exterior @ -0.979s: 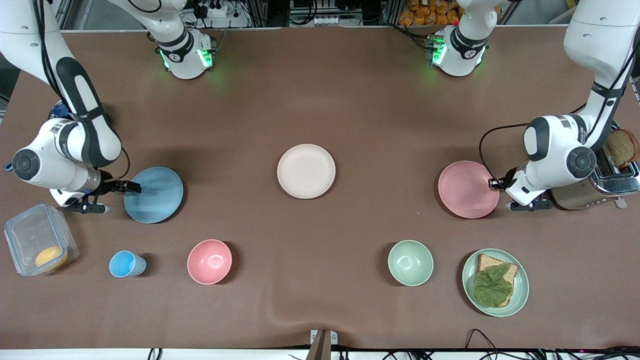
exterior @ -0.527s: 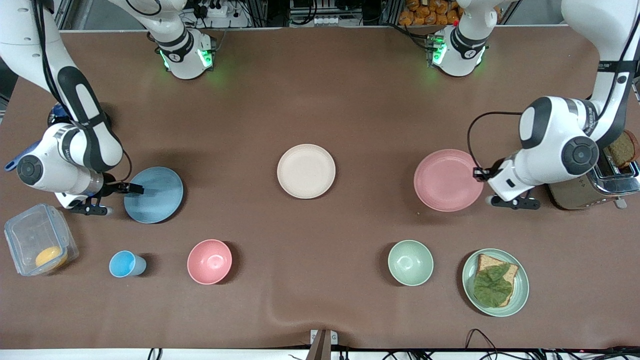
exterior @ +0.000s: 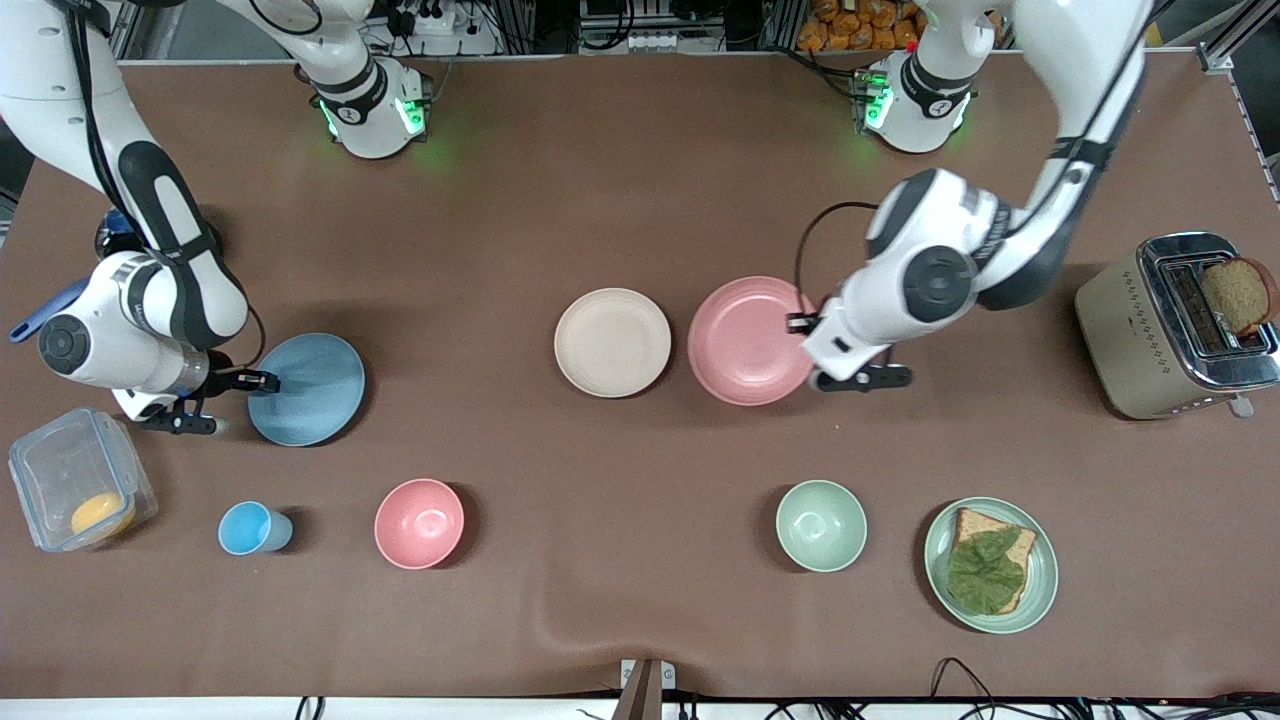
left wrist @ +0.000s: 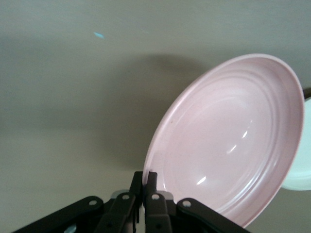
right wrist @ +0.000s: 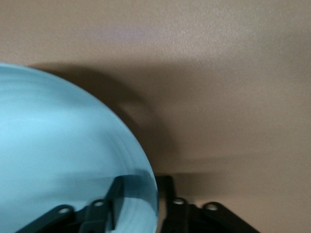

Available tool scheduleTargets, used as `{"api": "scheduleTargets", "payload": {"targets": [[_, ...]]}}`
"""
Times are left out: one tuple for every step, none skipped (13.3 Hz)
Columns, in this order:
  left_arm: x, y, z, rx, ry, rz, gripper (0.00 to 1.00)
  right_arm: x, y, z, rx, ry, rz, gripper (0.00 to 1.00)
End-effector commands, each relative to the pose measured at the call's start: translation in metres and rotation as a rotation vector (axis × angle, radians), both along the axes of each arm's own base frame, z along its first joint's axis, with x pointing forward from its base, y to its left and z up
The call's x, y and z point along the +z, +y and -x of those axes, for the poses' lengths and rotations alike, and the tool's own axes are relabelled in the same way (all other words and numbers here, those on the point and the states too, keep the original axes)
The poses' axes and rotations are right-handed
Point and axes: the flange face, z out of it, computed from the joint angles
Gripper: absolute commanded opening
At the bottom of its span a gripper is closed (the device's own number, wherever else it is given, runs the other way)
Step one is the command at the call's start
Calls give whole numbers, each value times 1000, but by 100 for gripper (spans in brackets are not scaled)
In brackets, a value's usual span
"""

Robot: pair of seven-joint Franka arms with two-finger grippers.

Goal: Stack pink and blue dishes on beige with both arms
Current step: 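Carry the pink plate with the left gripper onto the beige plate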

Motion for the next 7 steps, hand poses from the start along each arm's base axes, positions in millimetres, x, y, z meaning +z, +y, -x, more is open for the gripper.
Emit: {"api": "scheduleTargets", "payload": {"targets": [[-17,-59,11,107,-10,30,0,-4,-2,-1,5,-2,-15,0],[-24,-74,17,137,-16,37,0,-2,-2,-3,6,-7,-14,0],[-27,-88,23,158,-25,47,0,1,-1,-3,9,-8,-13,0],[-32,-104,34,163,-23,48,0,3,0,-4,12,-10,-13,0],[-34,-116,42,167,-30,56,0,8,2,-5,17,-16,-13,0],[-41,-127,49,174,-30,61,0,19,2,-8,32,-32,-13,0],[-46,-134,54,174,-26,64,0,26,2,-10,60,-44,-15,0]]}}
